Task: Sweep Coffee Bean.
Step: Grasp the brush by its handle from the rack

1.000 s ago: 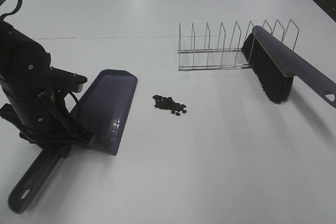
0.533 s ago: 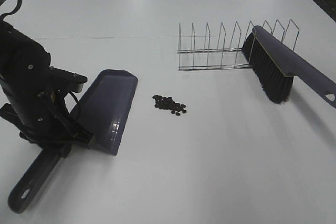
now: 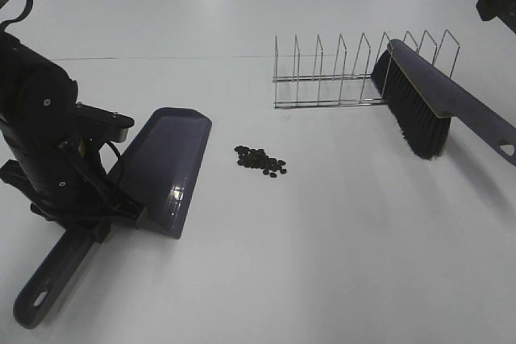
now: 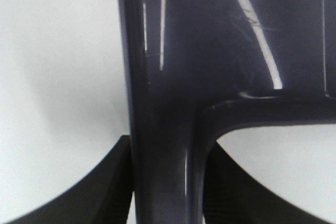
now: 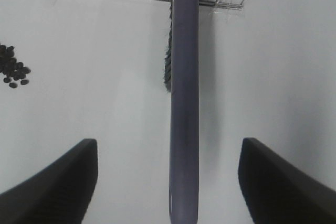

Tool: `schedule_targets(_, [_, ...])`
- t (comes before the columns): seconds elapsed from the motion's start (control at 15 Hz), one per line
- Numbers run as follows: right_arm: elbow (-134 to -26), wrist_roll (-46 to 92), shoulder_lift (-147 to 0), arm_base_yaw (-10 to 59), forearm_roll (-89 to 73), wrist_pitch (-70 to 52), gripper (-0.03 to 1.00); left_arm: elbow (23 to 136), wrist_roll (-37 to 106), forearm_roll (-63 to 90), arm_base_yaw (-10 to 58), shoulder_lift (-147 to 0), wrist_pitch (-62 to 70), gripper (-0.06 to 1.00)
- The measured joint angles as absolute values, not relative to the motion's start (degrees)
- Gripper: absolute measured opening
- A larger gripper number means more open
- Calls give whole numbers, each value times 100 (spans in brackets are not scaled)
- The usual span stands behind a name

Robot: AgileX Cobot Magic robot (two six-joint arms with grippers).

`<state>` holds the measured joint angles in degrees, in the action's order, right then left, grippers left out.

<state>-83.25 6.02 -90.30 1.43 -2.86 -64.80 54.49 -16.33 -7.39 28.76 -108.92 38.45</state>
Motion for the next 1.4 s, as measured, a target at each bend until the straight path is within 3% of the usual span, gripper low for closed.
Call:
schedule_targets(0.73, [-10055, 1014, -11803, 143, -292, -6469, 62, 5449, -1627, -739, 2876, -10892, 3845, 34])
schedule_targets(1.4, [-10399, 1134, -12874, 143, -286, -6371, 59, 5449, -1627, -739, 2876, -10892, 3845, 34])
